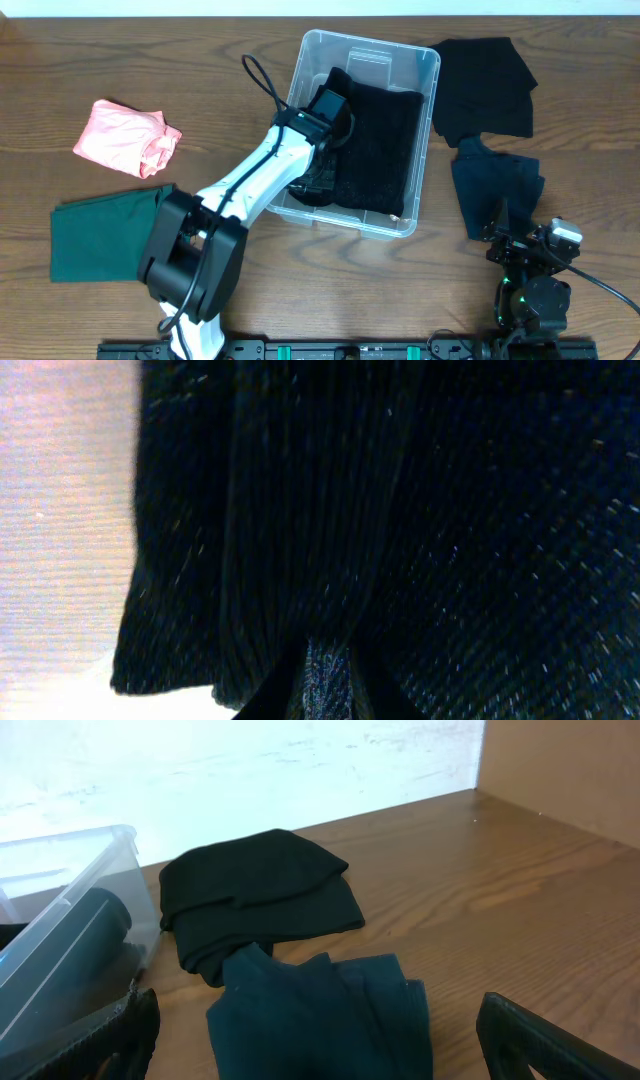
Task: Pack container
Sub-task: 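Withdraw the left gripper left toward the pink garment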
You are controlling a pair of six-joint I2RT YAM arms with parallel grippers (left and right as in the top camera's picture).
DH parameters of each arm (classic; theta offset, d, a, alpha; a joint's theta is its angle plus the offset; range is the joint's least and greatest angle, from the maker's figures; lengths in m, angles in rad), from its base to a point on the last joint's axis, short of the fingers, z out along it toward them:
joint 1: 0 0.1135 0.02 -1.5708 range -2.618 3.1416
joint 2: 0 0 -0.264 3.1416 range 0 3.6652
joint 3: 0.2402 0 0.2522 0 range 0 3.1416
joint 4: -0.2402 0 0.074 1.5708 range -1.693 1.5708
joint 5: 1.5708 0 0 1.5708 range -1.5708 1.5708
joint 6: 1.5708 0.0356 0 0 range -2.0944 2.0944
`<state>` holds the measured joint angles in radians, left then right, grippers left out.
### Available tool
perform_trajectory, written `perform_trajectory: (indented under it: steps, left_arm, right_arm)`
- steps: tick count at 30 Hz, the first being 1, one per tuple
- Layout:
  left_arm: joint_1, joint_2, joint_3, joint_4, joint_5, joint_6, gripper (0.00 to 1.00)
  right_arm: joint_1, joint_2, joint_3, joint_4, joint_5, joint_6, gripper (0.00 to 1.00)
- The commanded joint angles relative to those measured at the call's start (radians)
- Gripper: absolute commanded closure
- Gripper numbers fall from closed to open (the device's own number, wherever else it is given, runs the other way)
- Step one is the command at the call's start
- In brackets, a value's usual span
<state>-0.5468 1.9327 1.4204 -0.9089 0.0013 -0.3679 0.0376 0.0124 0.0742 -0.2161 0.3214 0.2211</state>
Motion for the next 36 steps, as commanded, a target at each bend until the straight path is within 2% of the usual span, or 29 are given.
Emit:
perform_trajectory:
  steps: [1,9,15,18,22,27,30,36]
  left_arm:
    - [0.003,0.031,-0.01,-0.003,0.008,0.013,0.85]
    - [0.005,0.026,0.035,-0.046,0.008,0.013,0.83]
    - [0.005,-0.014,0.235,-0.179,0.007,0.013,0.6]
    - [0.005,-0.043,0.349,-0.206,0.007,0.013,0.42]
    - [0.027,-0.095,0.47,-0.2,0.004,0.013,0.32]
    - [0.129,-0.183,0.517,-0.198,-0.115,-0.024,0.23]
    - [0.232,-0.231,0.517,-0.198,-0.119,-0.076,0.14]
    - [0.416,-0.274,0.517,-0.211,0.04,-0.078,0.13]
  right_arm:
    - [-0.005,-0.004,-0.003,-0.001,0.0,0.01,0.01]
    - [-0.005,-0.004,-0.003,-0.001,0.0,0.01,0.01]
    - [-0.005,-0.004,-0.003,-0.001,0.0,0.01,0.01]
    - [-0.005,-0.004,-0.003,-0.001,0.0,0.01,0.01]
    - [-0.005,-0.004,-0.003,-0.001,0.0,0.01,0.01]
    - [-0.005,-0.004,-0.003,-0.001,0.0,0.01,0.01]
    - [-0.005,-0.004,-0.003,-0.001,0.0,0.01,0.01]
    - [-0.005,-0.004,-0.003,-0.001,0.0,0.01,0.01]
